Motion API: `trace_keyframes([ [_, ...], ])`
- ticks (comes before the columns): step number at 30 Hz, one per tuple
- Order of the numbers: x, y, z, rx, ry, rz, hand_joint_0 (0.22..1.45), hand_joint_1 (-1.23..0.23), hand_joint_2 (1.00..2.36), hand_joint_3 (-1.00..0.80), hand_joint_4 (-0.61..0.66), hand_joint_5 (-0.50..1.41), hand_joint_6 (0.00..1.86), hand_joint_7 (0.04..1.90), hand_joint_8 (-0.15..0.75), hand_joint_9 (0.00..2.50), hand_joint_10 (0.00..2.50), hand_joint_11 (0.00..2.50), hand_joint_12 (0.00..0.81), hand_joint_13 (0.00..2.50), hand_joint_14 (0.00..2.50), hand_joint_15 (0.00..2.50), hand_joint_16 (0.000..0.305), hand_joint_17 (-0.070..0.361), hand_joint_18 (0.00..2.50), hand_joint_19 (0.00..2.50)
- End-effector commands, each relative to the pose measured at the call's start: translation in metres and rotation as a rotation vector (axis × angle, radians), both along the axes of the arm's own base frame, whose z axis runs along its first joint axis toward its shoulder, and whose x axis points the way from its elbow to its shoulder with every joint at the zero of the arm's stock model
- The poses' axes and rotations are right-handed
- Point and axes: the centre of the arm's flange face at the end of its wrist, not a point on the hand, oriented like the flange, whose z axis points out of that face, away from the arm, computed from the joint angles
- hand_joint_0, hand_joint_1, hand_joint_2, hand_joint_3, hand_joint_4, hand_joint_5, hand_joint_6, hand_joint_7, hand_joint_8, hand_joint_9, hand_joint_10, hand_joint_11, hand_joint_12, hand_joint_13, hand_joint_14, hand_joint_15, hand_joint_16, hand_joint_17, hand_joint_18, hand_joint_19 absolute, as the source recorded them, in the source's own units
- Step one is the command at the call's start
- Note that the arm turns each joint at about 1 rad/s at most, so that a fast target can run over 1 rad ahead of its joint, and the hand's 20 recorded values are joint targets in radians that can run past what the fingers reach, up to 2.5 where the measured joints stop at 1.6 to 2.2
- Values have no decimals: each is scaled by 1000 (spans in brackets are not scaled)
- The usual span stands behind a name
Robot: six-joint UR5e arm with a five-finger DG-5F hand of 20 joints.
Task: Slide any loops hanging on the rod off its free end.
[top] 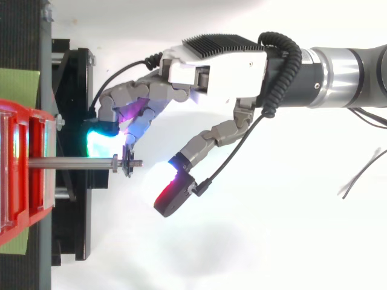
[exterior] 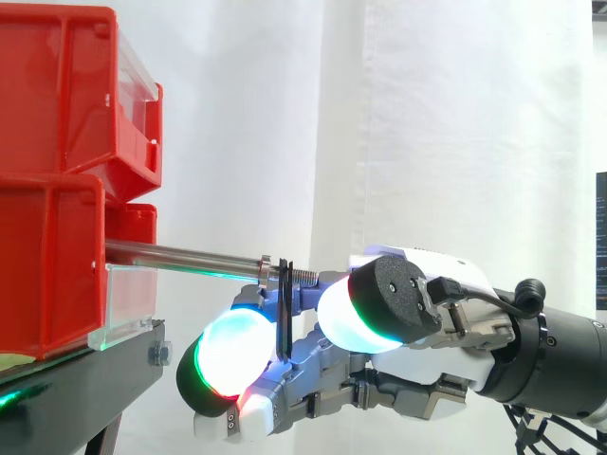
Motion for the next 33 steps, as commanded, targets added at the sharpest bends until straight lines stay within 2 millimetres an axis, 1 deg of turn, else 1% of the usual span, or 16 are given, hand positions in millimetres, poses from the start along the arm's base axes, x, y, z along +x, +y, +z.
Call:
trace_keyframes([
  [1, 0, 0, 0, 4, 3, -2, 618, -693, 1004, -456, 242, -62, 501, 1283, 291, 906, 5, 202, 298, 763, 5, 136, 28, 63, 574, 128],
  [4, 0, 0, 0, 6, 6, -1, 630, -696, 1007, -416, 214, -58, 505, 1344, 292, 912, 7, 206, 300, 769, 6, 141, 28, 63, 582, 133],
  [8, 0, 0, 0, 4, 6, -2, 628, -698, 1009, -383, 182, -71, 549, 1314, 292, 905, 6, 233, 300, 772, 5, 149, 29, 64, 584, 141],
  [10, 0, 0, 0, 4, 5, -2, 628, -705, 1010, -371, 193, -92, 617, 1194, 291, 904, 7, 246, 302, 772, 6, 153, 29, 65, 584, 139],
  [11, 0, 0, 0, 4, 5, -2, 628, -706, 1010, -370, 192, -93, 620, 1192, 291, 903, 7, 252, 301, 772, 8, 158, 29, 66, 584, 143],
  [15, 0, -1, -1, 3, 8, -3, 618, -692, 1015, -285, 160, -124, 719, 1073, 295, 887, 8, 293, 308, 770, 7, 174, 30, 67, 583, 155],
  [17, 0, -1, -1, 3, 8, -3, 611, -685, 1016, -244, 164, -139, 765, 1037, 300, 878, 8, 319, 312, 769, 7, 184, 30, 68, 584, 163],
  [18, 0, -1, -1, 2, 8, -2, 608, -684, 1017, -223, 159, -155, 812, 971, 301, 875, 8, 328, 313, 768, 7, 186, 30, 68, 583, 169],
  [20, 0, -3, 0, 0, 6, -4, 600, -683, 1019, -186, 169, -166, 845, 968, 301, 872, 9, 344, 314, 768, 7, 195, 31, 70, 585, 177],
  [22, 0, -3, 0, -1, 5, -6, 609, -668, 1017, -137, 174, -171, 900, 907, 316, 869, 8, 356, 329, 780, 7, 202, 35, 78, 614, 182],
  [26, 0, -3, -1, -2, 7, -5, 612, -671, 1015, -103, 165, -170, 921, 886, 322, 869, 10, 353, 341, 790, 8, 204, 37, 84, 639, 181],
  [33, 0, -3, 0, -4, 5, -4, 617, -668, 1013, -49, 136, -166, 940, 910, 338, 900, 8, 399, 358, 820, 8, 230, 41, 92, 687, 205],
])
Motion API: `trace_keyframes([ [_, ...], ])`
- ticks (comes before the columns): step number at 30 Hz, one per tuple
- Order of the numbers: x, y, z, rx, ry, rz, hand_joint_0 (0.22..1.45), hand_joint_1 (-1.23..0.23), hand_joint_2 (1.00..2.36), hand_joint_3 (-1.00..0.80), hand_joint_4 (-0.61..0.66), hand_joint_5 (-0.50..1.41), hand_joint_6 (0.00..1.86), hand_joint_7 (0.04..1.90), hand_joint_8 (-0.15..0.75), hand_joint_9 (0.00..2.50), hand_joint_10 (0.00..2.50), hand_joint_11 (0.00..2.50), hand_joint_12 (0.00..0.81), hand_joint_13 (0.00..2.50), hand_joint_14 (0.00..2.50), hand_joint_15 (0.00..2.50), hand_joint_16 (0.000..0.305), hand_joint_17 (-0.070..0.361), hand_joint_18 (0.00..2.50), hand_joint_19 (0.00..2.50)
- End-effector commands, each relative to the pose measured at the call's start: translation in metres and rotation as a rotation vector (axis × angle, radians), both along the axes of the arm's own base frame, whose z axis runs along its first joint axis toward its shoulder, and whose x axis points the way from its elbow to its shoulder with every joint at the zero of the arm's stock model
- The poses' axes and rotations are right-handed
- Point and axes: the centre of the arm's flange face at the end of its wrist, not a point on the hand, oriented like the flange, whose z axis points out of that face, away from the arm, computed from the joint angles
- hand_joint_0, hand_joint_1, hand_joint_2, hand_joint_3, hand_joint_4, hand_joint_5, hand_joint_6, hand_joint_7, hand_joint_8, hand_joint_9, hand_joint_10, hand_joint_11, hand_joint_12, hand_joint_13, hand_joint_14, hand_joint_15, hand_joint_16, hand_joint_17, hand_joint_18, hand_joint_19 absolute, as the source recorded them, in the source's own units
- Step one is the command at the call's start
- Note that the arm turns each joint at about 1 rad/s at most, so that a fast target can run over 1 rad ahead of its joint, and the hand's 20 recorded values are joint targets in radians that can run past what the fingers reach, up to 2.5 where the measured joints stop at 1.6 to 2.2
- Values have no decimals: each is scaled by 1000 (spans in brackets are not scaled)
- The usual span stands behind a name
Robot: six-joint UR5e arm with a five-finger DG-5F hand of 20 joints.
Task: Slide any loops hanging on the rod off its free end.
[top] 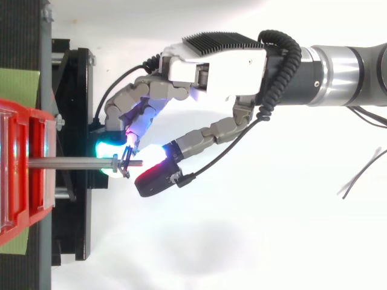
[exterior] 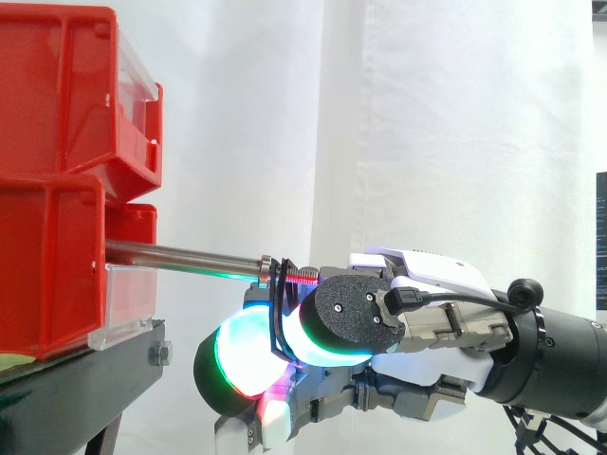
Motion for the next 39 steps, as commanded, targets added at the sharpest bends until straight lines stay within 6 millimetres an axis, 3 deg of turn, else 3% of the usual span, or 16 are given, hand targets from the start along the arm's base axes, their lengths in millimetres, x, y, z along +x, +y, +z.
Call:
trace_keyframes([
  [1, 0, -1, 0, -1, -1, 0, 620, -667, 1011, -27, 123, -162, 946, 922, 341, 910, 9, 419, 360, 831, 9, 255, 42, 94, 699, 211],
  [11, -1, -2, -1, -4, 3, -3, 633, -669, 1009, -24, 97, -160, 949, 942, 347, 921, 9, 442, 366, 856, 9, 276, 44, 98, 736, 227],
  [15, -1, -2, 0, -4, 3, -4, 645, -668, 1010, -89, 115, -169, 950, 897, 331, 892, 9, 451, 361, 843, 10, 281, 42, 95, 721, 244],
  [21, -3, -3, -4, -3, 20, -7, 647, -722, 1017, -176, 78, -172, 950, 973, 301, 898, 11, 476, 330, 825, 11, 299, 37, 84, 689, 284],
  [34, -17, -8, -22, -1, 119, 27, 641, -705, 1019, -163, 80, -161, 949, 1009, 306, 932, 13, 518, 331, 832, 12, 322, 37, 83, 687, 310],
  [39, -23, -11, -19, -17, 160, 57, 640, -705, 1019, -159, 82, -160, 948, 1018, 310, 934, 11, 514, 332, 832, 12, 327, 37, 84, 689, 308],
])
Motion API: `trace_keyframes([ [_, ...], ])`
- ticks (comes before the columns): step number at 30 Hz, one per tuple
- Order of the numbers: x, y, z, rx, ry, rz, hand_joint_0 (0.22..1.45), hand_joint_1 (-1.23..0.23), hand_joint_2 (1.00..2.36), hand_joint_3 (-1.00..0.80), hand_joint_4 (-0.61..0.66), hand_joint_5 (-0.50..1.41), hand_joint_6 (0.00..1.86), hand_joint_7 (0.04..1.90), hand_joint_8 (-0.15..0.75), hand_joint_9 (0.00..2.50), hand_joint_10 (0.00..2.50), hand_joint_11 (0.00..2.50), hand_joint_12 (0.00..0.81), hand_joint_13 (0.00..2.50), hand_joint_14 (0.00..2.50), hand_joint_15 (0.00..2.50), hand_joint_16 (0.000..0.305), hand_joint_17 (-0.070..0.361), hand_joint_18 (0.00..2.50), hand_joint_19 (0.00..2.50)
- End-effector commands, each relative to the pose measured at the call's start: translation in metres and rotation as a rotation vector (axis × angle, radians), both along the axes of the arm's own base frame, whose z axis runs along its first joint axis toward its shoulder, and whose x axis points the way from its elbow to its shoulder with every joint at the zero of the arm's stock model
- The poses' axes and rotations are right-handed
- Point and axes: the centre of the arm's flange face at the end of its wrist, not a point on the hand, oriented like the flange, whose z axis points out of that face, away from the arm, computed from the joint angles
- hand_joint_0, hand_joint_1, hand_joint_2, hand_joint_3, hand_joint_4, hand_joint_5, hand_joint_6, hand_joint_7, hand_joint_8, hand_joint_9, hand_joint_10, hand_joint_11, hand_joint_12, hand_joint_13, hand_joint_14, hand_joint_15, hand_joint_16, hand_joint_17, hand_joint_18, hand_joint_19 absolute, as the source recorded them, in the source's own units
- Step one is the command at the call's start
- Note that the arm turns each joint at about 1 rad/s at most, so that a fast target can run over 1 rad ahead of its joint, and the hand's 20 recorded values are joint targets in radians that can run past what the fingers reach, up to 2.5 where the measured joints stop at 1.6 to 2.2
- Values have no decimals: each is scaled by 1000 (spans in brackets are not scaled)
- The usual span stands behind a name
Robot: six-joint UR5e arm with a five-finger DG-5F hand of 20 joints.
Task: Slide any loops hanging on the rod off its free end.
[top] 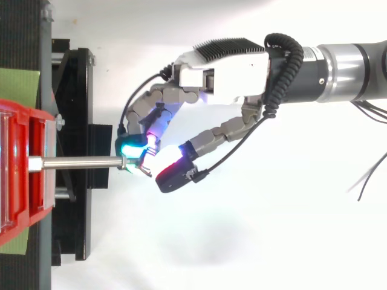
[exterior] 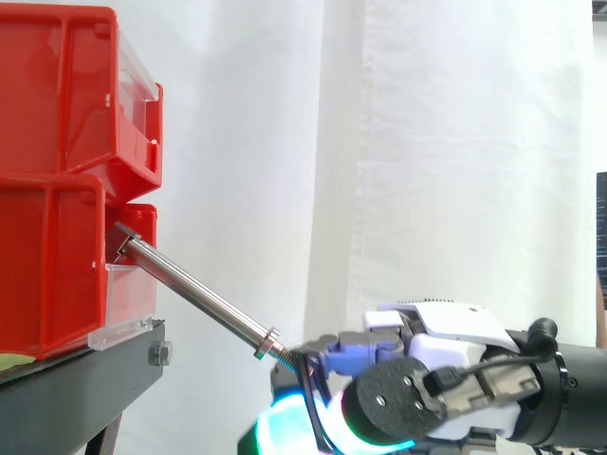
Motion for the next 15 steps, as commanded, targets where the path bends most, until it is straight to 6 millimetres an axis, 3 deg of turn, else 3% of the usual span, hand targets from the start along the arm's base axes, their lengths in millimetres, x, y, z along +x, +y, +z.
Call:
trace_keyframes([
  [1, -4, -2, 3, -8, 26, 18, 641, -705, 1018, -163, 83, -160, 947, 1021, 310, 934, 11, 517, 333, 832, 12, 325, 38, 84, 689, 308],
  [6, -15, -10, 30, -36, 72, 7, 640, -706, 1018, -160, 83, -159, 947, 1021, 313, 936, 13, 516, 336, 832, 12, 326, 38, 85, 689, 309],
  [12, -27, -18, 46, -44, 132, -3, 641, -712, 1018, -162, 69, -157, 947, 1000, 315, 937, 13, 523, 340, 836, 12, 328, 38, 86, 692, 303],
  [13, -37, -22, 59, -37, 190, -12, 641, -713, 1017, -163, 74, -157, 946, 1013, 314, 938, 11, 525, 339, 835, 12, 328, 38, 86, 692, 303],
  [15, -43, -24, 66, -30, 223, -17, 643, -715, 1018, -171, 66, -157, 946, 1004, 315, 936, 13, 518, 338, 834, 12, 329, 38, 86, 689, 308],
])
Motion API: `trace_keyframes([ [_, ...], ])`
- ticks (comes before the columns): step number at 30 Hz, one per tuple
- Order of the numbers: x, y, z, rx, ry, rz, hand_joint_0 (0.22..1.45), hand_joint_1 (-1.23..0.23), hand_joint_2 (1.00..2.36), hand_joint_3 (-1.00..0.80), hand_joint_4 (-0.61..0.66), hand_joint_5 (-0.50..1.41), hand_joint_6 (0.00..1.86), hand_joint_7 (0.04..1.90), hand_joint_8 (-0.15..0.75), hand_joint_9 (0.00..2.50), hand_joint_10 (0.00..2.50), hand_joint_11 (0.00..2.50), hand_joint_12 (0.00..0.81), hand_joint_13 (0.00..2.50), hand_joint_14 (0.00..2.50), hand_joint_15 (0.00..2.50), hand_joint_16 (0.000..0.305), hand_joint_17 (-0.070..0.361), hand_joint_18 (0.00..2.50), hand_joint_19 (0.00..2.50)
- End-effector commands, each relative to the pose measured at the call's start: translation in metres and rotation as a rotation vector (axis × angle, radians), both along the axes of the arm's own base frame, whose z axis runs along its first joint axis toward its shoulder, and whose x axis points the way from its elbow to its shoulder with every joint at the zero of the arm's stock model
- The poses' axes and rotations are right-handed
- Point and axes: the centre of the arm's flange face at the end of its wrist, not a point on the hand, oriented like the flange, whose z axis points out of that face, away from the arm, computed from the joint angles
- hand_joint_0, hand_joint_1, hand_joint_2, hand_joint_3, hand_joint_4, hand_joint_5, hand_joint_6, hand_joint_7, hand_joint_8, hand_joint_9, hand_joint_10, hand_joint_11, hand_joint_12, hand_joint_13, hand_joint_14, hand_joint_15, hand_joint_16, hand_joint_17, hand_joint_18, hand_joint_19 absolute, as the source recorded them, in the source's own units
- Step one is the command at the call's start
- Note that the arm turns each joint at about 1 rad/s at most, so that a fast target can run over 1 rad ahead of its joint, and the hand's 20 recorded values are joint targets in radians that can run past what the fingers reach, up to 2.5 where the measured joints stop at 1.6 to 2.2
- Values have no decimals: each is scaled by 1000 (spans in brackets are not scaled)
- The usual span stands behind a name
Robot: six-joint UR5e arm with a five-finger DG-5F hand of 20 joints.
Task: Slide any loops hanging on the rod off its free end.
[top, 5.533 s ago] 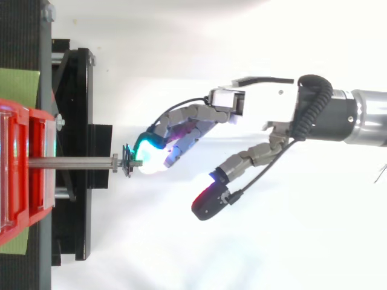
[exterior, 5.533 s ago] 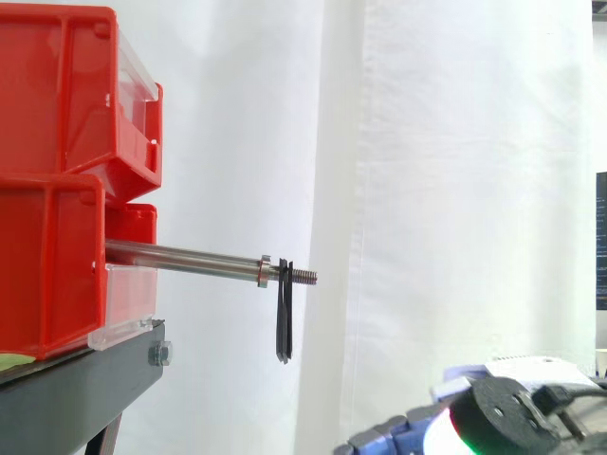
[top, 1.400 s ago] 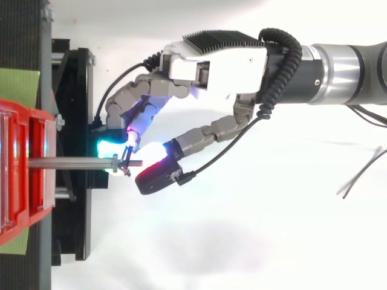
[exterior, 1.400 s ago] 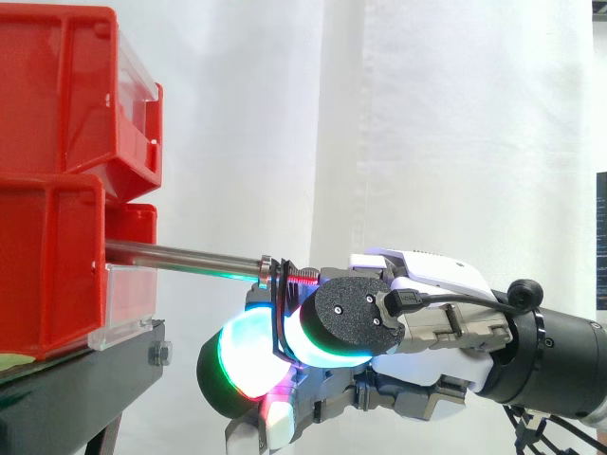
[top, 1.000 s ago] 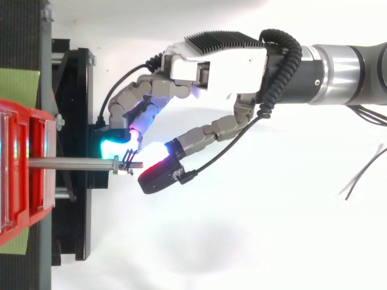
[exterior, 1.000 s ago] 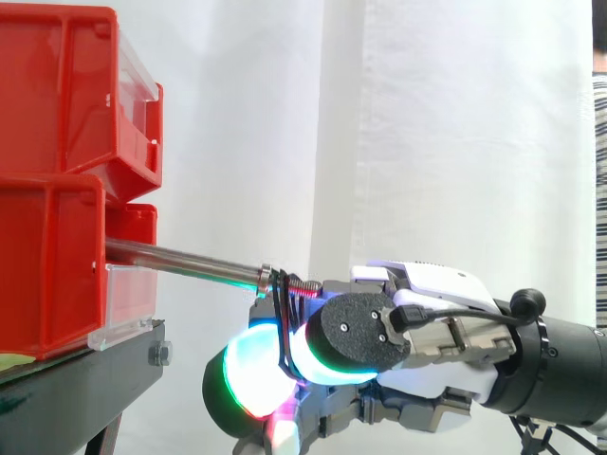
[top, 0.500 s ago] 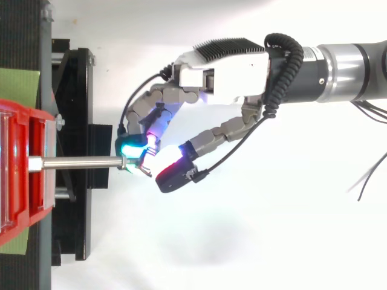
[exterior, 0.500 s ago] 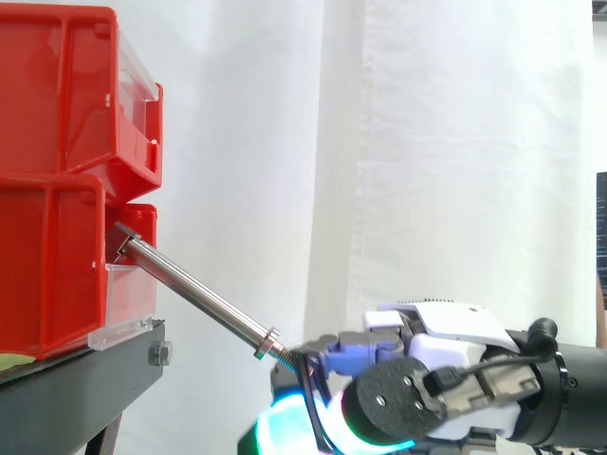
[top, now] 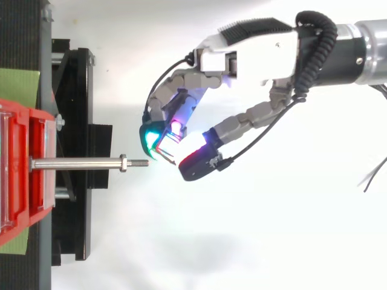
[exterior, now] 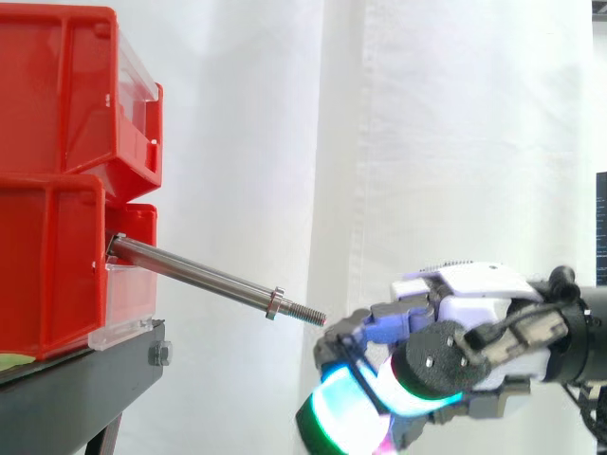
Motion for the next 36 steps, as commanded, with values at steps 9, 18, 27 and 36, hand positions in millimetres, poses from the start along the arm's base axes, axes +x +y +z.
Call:
trace_keyframes([
  [9, -35, -13, 45, 99, 205, -147, 650, -768, 1016, -229, 60, -163, 932, 990, 301, 911, 12, 504, 336, 817, 13, 326, 38, 86, 680, 313],
  [18, -46, -15, 51, 324, 287, -238, 661, -837, 1010, -357, 86, -159, 914, 952, 289, 922, 12, 498, 336, 819, 12, 322, 39, 88, 706, 306],
  [27, -52, -11, 50, 383, 340, -265, 662, -849, 1007, -410, 71, -148, 889, 1015, 282, 998, 12, 500, 333, 833, 13, 313, 38, 86, 720, 307],
  [36, -52, -10, 51, 388, 339, -264, 628, -770, 1002, -476, 50, -133, 860, 1009, 258, 1081, 12, 490, 324, 846, 12, 313, 38, 85, 721, 315],
])
